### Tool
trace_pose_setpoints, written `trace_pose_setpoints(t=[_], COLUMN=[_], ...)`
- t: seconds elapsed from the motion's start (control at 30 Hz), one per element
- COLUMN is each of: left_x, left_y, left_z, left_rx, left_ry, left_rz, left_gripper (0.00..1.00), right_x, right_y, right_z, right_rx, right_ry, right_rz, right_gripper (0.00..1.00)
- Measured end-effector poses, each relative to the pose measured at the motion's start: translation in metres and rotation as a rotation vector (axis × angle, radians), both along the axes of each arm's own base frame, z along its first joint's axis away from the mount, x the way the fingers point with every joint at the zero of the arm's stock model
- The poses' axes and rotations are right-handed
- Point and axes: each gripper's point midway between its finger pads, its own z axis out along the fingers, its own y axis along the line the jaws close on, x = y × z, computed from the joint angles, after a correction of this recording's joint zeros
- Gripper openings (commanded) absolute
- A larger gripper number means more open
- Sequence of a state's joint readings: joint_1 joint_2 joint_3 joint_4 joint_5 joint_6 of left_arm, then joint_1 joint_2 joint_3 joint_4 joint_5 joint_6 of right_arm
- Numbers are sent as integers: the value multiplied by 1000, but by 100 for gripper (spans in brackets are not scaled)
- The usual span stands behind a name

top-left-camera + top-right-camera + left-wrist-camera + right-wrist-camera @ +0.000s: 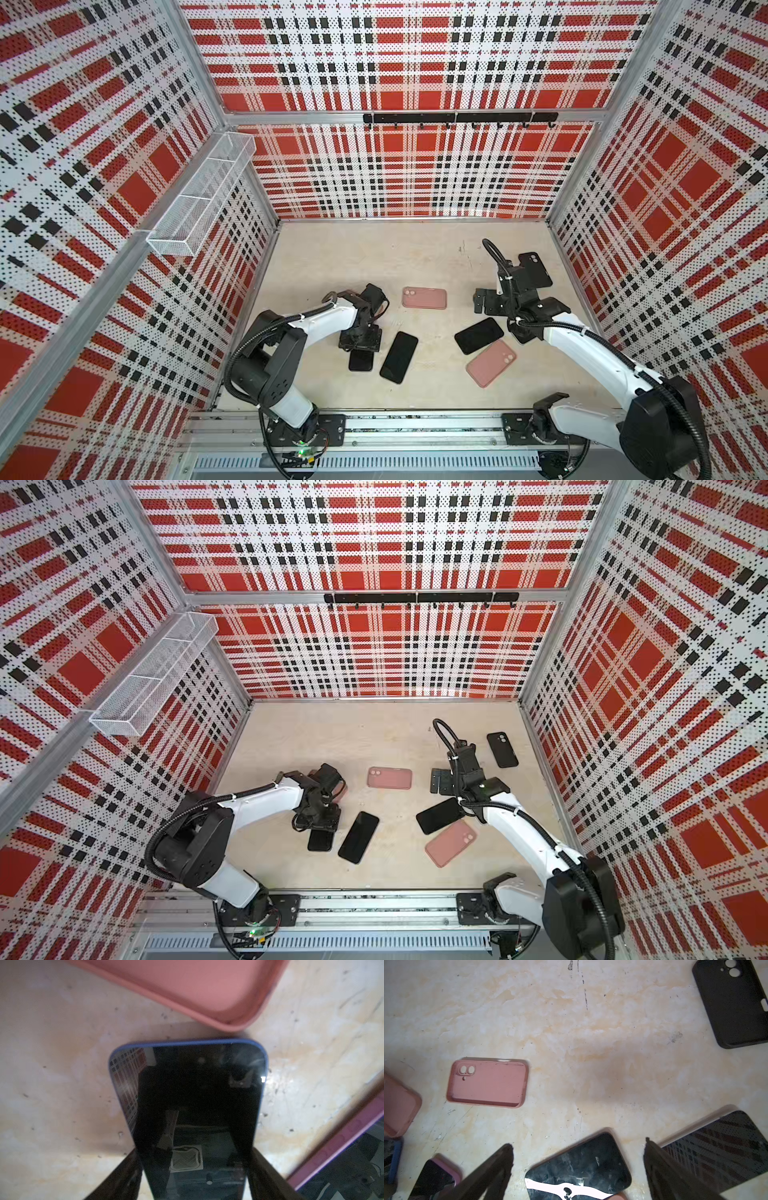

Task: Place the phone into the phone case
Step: 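Lift the phone with the left gripper while the right gripper grasps its edge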

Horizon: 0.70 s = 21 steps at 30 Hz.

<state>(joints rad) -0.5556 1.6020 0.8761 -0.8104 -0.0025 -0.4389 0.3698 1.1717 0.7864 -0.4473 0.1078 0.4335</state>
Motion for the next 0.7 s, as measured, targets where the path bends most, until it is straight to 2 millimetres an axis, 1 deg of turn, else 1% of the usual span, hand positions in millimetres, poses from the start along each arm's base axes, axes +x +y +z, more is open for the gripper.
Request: trace_pose_setpoints(t=[0.1,0.23,0.27,0.33,0.43,0.57,0.7], left_x=[-1,4,6,8,9,9,17], left_y=[0,-6,-8,-11,-14,-23,-35], left_z=[2,9,11,14,18,24,37], left_rx=[0,-20,-28,-38,-48,-94,-158], left_ry=[7,-1,-3,-6,-4,9,-2], left_rz=[-2,-11,-16,-24,-37,-70,-79], left_gripper=[69,66,66,65,61,57,49], right_x=[-3,-3,-3,-4,-6,-12,-19], right_y=[9,23,27,34,47,68,84], right_z=[6,15,17,19,24,21,18], right_rx=[42,94,110,136,181,266,361], right_ry=[-31,-66,-73,-80,-84,-51,-44], right_rz=[48,118,138,175,239,335,396], right_gripper=[100,100,98,90,89,89,89])
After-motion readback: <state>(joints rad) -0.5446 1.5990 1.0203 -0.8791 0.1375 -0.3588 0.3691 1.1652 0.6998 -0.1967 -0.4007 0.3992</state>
